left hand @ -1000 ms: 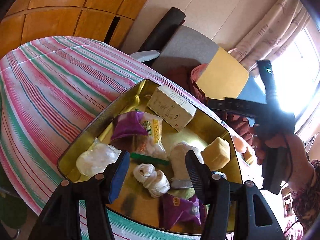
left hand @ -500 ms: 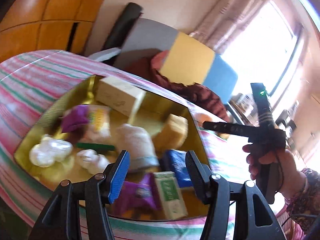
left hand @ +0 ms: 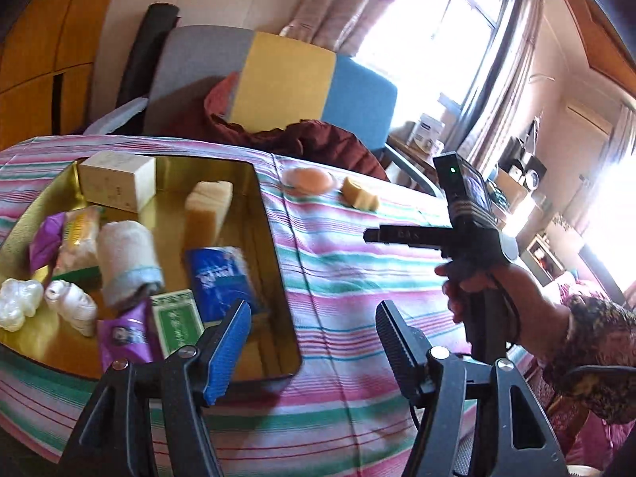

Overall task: Organize objects
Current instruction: 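Release both items in the tray and move both open tools back over the table, then grasp the yellow sponge with the right tool while the left grasps the peach sponge puff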

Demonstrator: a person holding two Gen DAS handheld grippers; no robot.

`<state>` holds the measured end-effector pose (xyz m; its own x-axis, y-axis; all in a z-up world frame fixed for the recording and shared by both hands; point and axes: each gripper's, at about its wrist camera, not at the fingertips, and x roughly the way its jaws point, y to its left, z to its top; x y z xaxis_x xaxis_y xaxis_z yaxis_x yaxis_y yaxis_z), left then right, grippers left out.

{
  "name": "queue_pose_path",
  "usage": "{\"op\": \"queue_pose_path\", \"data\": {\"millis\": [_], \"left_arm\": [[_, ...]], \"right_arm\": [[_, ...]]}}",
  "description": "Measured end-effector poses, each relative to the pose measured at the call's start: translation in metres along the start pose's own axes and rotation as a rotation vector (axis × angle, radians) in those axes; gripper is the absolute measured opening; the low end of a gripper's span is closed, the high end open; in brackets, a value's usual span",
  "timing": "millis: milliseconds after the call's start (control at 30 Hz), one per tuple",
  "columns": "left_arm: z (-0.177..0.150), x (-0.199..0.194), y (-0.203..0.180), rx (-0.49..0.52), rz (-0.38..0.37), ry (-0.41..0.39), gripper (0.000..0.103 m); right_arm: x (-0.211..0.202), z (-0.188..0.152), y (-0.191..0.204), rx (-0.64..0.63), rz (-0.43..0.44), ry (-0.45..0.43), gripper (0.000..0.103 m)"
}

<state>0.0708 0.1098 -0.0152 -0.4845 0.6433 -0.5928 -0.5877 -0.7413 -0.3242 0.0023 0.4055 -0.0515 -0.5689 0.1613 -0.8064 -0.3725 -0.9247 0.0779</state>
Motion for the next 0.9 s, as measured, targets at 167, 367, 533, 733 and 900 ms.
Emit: {"op": "queue_pose_path", "data": {"millis": [167,367,533,733,900], "left_arm": [[-0.003,0.007,-0.017,0.044,0.005,0.024,0.066],[-0.003,0.011,-0.026,0.075,0.010,0.045,0.066],[0.001,0.017,-0.030,0.102,0.028,0.071,0.066],[0.005,0.027,-0.030,0.111,0.036,0.104,0.066],[0.007,0.034,-0.029,0.105,0.061,0.111,0.068]], "right_arm": [[0.012,0.032,-0.028,0.044,-0.021,-0.040,0.090],[0.031,0.077,-0.042,0.057,-0.021,-0.086,0.093],[0.059,0.096,-0.042,0.063,-0.004,-0.085,0.094],[0.087,0.098,-0.046,0.064,0.019,-0.092,0.086],[0.093,0.096,-0.049,0.071,0.056,-0.089,0.066]]}}
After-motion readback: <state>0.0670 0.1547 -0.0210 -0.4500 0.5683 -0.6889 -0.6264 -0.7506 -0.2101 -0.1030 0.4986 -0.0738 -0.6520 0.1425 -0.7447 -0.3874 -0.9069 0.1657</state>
